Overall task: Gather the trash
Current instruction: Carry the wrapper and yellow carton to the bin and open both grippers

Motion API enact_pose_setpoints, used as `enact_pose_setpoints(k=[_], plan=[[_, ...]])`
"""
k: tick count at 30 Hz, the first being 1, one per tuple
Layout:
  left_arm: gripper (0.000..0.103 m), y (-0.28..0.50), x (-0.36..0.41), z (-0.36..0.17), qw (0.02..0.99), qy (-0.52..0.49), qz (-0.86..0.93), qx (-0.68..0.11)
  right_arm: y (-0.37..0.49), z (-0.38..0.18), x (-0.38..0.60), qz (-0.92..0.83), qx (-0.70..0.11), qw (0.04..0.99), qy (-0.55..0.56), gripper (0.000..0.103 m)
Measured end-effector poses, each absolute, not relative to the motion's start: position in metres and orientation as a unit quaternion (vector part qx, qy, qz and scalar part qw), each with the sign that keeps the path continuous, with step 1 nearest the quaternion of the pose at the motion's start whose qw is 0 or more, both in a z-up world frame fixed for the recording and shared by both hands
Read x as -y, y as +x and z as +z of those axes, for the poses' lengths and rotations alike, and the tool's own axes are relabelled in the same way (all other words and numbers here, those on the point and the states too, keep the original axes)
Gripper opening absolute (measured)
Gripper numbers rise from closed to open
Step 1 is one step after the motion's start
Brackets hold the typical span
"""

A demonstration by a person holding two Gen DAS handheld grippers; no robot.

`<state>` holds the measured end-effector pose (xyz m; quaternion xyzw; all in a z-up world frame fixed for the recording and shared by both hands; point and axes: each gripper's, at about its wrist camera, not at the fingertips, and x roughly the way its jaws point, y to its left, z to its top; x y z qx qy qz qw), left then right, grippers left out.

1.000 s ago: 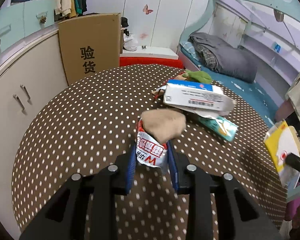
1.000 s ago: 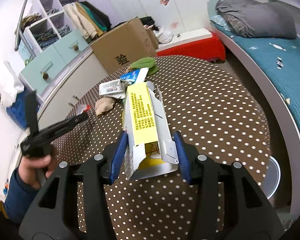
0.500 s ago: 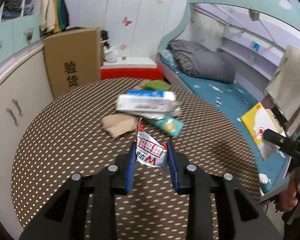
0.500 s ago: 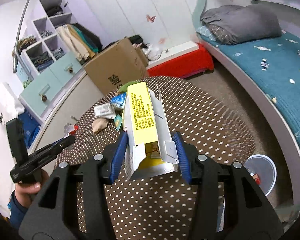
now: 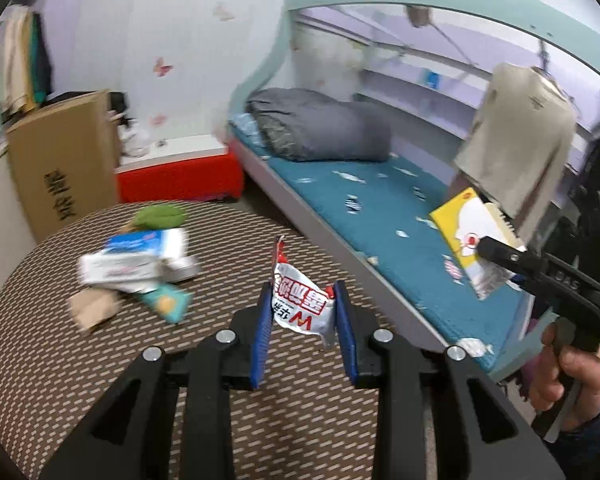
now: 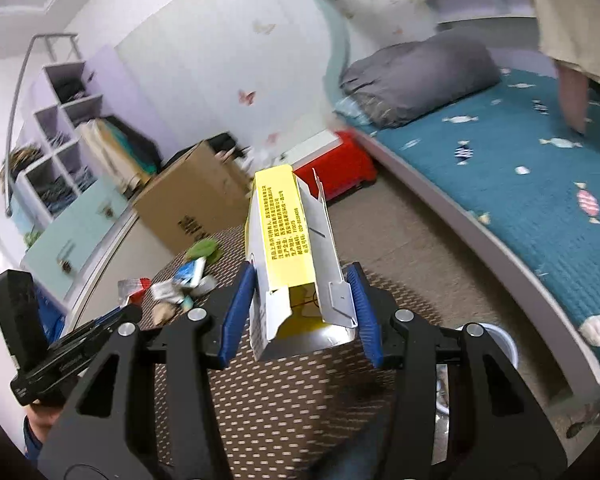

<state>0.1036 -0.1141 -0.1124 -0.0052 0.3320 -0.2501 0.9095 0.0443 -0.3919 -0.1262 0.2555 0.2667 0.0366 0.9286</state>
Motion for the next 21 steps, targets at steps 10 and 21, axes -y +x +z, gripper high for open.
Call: enact_pose_setpoints(k=[10, 21], plan=[[0.029, 0.109, 0.253, -0.135, 0.859, 0.055, -0.358, -0.361, 0.035, -0.174, 0.480, -0.085, -0.300, 0.899, 0.309, 0.048], [0.029, 0.134, 0.365, -0.230, 0.786, 0.114, -0.383, -0.471, 0.055, -0.286, 0.528, -0.127, -0.391, 0.834, 0.368, 0.048]])
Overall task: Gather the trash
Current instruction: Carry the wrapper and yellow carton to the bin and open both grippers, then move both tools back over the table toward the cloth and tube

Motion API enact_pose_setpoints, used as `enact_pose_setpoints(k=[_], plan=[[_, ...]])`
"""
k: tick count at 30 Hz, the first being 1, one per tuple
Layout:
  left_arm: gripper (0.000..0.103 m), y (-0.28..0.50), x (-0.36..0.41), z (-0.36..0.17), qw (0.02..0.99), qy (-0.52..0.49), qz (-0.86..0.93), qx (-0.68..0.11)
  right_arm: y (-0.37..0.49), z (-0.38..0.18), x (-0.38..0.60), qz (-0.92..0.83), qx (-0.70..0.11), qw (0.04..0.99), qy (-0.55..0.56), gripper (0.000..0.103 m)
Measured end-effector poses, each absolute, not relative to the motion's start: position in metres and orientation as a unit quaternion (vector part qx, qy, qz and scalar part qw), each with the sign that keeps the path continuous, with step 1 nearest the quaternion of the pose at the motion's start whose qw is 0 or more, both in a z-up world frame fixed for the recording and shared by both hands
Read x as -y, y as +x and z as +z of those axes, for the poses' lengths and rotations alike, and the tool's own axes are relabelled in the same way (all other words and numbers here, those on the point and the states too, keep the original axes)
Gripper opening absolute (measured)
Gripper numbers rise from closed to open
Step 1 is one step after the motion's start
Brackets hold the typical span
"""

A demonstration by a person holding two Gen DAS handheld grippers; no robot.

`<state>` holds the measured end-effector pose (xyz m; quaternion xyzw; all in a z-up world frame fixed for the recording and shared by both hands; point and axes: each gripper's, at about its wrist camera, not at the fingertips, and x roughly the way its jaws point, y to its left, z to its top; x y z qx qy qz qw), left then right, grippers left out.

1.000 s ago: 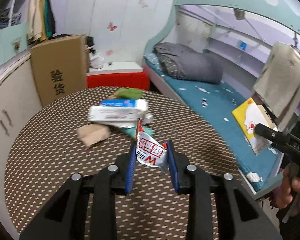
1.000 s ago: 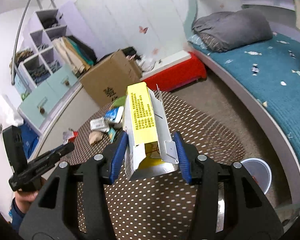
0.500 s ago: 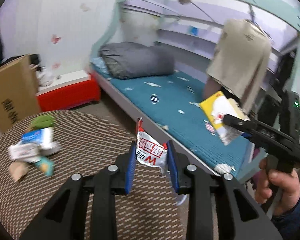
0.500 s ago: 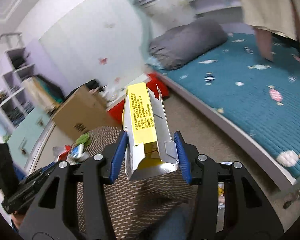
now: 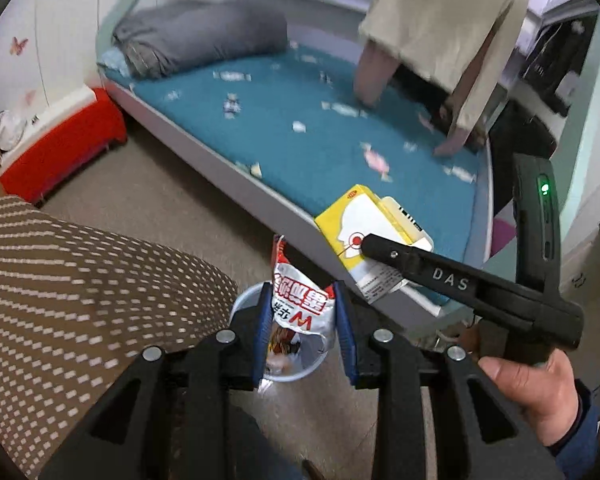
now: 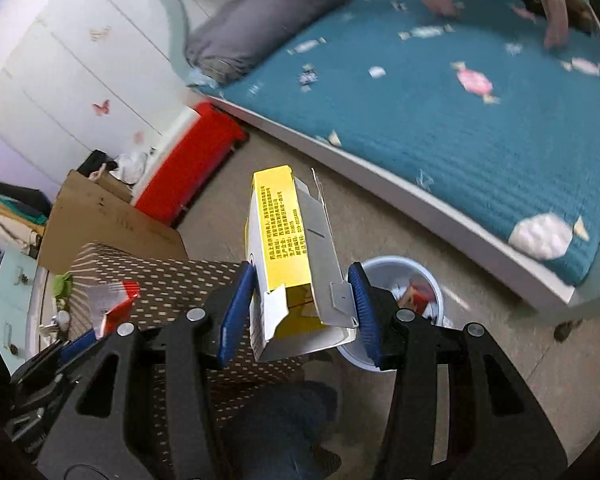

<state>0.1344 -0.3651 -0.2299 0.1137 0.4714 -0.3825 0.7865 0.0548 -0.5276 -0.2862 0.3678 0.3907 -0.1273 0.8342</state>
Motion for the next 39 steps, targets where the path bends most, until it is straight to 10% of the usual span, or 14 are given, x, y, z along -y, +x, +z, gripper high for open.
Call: enact_pose_setpoints(k=[7, 11, 25, 39], plan=[[0.031, 0.154, 0.404, -0.278, 0.750, 0.154, -0.364, -0.530, 0.073, -0.341, 0.550, -0.126, -0.422, 0.792, 0.422, 0.053], [0.088, 0.163, 0.416, -0.301, 0.742, 0.197, -0.333, -0.547, 0.077, -0.366, 0.560, -0.126, -0.431, 0.771, 0.451, 0.092], [0.090, 0.152, 0.391, -0.250, 0.793, 0.187, -0.313, -0.487, 0.038, -0.329, 0.553, -0.170, -0.400, 0.789, 0.434, 0.097], [0.090, 0.116, 0.298, -0.145, 0.866, 0.113, -0.304, -0.380, 0.051, -0.171, 0.469, -0.097, -0.321, 0.883, 0.329, 0.097]])
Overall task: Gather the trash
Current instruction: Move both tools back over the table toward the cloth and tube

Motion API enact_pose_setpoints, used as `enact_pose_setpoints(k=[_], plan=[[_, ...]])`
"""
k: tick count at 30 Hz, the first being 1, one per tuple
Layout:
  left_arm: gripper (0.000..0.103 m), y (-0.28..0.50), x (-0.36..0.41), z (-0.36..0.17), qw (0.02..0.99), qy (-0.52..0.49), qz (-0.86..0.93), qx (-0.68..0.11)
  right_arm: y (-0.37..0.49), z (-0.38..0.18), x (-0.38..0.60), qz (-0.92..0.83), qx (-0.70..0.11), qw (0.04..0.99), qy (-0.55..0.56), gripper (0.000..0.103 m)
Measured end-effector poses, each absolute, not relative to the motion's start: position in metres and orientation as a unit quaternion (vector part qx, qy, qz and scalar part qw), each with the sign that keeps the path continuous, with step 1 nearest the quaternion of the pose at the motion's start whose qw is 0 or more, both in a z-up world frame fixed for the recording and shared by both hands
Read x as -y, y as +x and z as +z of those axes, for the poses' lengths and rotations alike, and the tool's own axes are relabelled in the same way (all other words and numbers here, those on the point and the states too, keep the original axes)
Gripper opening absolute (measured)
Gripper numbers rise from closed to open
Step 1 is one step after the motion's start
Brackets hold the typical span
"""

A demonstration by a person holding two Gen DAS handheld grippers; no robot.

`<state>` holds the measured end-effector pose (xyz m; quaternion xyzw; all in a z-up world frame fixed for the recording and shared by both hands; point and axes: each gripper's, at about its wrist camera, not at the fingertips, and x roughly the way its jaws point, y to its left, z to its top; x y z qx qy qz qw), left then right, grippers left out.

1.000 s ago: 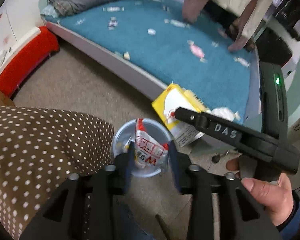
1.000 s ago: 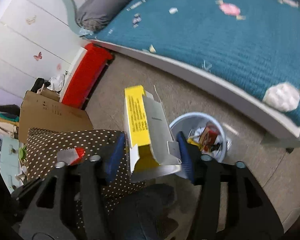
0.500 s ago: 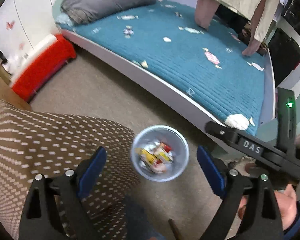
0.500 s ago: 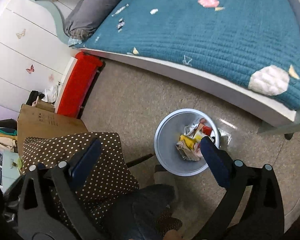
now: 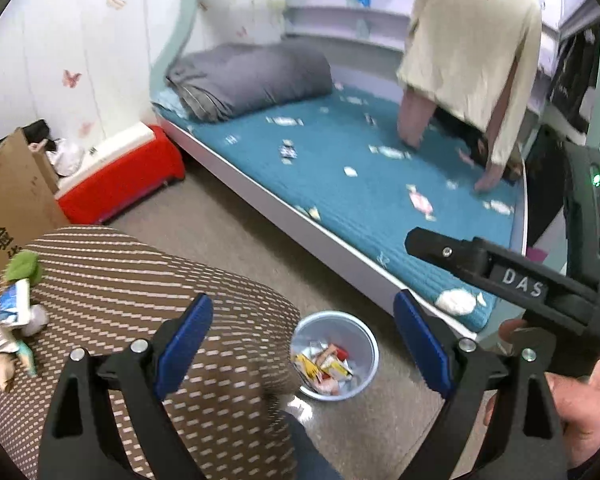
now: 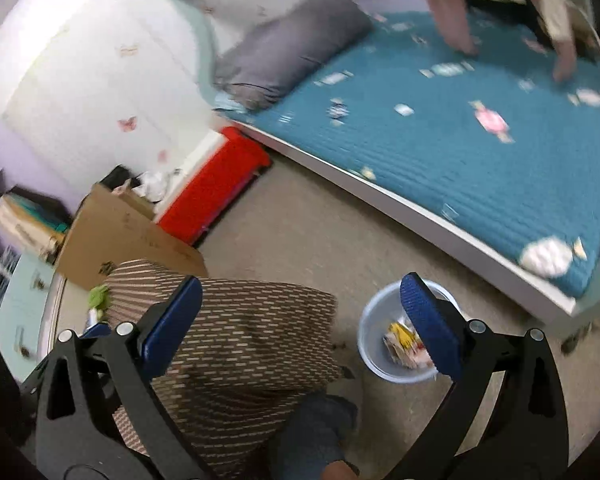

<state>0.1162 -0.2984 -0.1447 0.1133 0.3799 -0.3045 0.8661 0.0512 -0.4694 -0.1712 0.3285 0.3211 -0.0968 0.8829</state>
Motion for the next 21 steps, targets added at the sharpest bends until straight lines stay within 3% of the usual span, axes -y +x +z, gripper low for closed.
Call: enact_pose_setpoints(k=[11, 21], plan=[[0.091, 0.107, 0.181, -0.100, 0.905, 0.047, -0.254, -0.337, 0.079, -0.100, 0.354, 0.007, -0.299, 0.928, 0.224, 0.097], [0.091, 0.116, 0.040, -0.115, 0.929, -0.003, -0.149, -0.339, 0.121, -0.113, 0.249, 0.105, -0.345, 0.919, 0.158, 0.097]])
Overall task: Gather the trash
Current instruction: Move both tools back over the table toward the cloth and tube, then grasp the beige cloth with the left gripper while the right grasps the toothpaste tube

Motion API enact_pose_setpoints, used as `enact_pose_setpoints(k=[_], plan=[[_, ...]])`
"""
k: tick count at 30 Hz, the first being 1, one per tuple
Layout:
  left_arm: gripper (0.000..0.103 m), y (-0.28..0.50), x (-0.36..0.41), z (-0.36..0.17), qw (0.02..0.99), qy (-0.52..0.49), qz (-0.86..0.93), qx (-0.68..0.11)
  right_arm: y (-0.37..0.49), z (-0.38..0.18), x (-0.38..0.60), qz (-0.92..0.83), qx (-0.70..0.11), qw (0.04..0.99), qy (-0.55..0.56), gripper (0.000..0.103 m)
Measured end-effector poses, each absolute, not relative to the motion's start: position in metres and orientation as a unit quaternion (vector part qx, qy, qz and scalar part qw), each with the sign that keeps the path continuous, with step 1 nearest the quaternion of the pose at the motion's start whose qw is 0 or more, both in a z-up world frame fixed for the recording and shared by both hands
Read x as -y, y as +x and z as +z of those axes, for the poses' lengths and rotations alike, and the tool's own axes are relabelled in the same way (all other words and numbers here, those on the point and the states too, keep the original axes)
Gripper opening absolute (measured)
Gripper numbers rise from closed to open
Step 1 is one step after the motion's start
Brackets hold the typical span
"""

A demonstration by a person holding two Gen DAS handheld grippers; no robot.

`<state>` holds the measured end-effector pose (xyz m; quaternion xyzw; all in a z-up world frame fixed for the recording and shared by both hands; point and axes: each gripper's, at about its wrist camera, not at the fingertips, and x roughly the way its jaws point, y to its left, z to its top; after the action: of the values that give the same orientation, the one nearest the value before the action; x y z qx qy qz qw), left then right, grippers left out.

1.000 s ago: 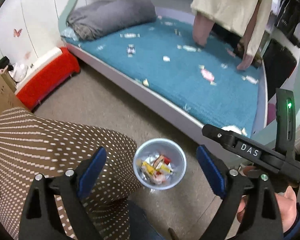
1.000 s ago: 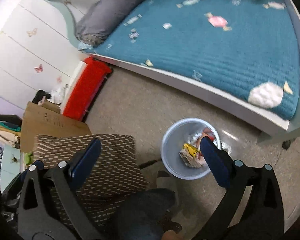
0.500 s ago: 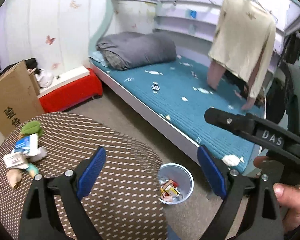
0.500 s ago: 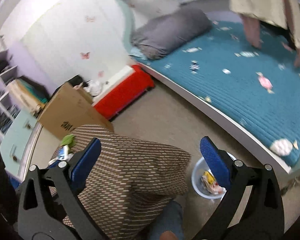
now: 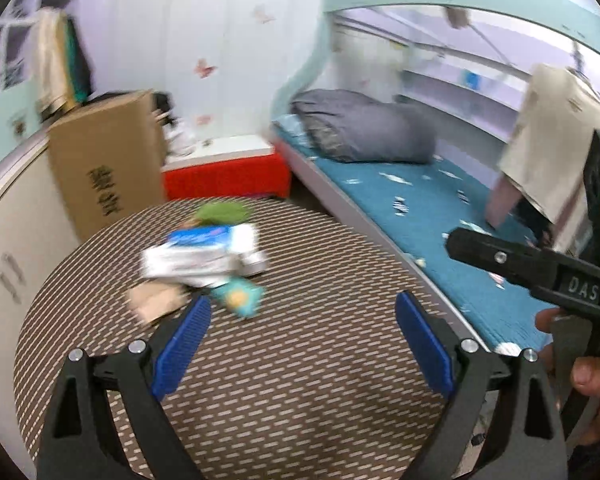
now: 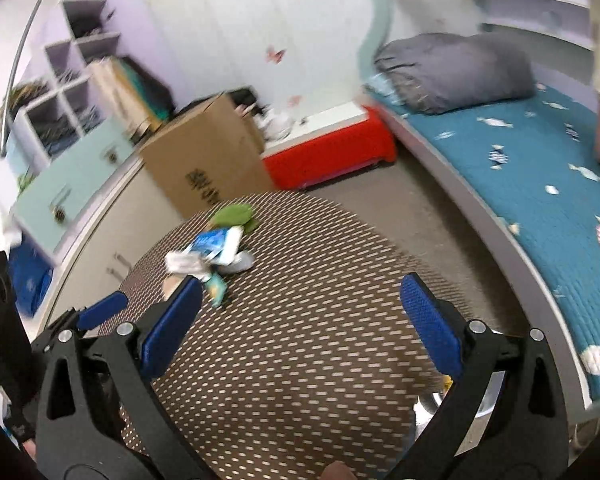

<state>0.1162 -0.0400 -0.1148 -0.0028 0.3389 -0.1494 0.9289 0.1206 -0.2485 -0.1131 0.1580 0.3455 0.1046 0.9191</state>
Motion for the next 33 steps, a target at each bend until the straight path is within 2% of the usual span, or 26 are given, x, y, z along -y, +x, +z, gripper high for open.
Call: enact_pose_setpoints(k=[9, 15, 20, 23, 26, 27, 28, 29, 30, 32, 33], plan=[[0.091, 0.144, -0.050, -0.154, 0.923, -0.028, -0.072, -0.378, 0.165, -0.149, 0.176, 0.159, -0.395, 0.894, 0.136, 0.097], [0.091, 0.172, -0.072, -0.175, 0.916, -0.027, -0.061, -0.395, 0.188, -0.168, 0.143, 0.177, -0.421, 0.886, 0.085, 0.097], [0.091, 0.210, -0.064, -0.195, 0.909, 0.018, -0.075, -0.410, 0.213, -0.190, 0.128, 0.186, -0.440, 0.876, 0.064, 0.095], [0.091, 0.231, -0.059, -0.208, 0.902, 0.058, -0.081, -0.420, 0.224, -0.196, 0.120, 0.192, -0.446, 0.873, 0.053, 0.083], [0.091, 0.246, -0.057, -0.215, 0.893, 0.062, -0.104, -0.434, 0.236, -0.202, 0.110, 0.205, -0.449, 0.869, 0.039, 0.076], [0.091, 0.249, -0.058, -0.215, 0.891, 0.055, -0.118, -0.435, 0.239, -0.205, 0.107, 0.210, -0.451, 0.867, 0.036, 0.069], [0.082, 0.252, -0.058, -0.215, 0.890, 0.052, -0.126, -0.435, 0.241, -0.206, 0.103, 0.210, -0.448, 0.868, 0.029, 0.065], [0.071, 0.253, -0.057, -0.215, 0.889, 0.054, -0.133, -0.436, 0.243, -0.206, 0.099, 0.214, -0.448, 0.867, 0.023, 0.054], [0.065, 0.252, -0.055, -0.215, 0.889, 0.059, -0.136, -0.433, 0.244, -0.207, 0.095, 0.216, -0.448, 0.867, 0.017, 0.034], [0.059, 0.248, -0.052, -0.214, 0.891, 0.060, -0.139, -0.429, 0.242, -0.207, 0.090, 0.226, -0.449, 0.865, 0.010, 0.028], [0.059, 0.245, -0.050, -0.215, 0.891, 0.058, -0.138, -0.429, 0.239, -0.208, 0.087, 0.233, -0.449, 0.863, 0.005, 0.019]])
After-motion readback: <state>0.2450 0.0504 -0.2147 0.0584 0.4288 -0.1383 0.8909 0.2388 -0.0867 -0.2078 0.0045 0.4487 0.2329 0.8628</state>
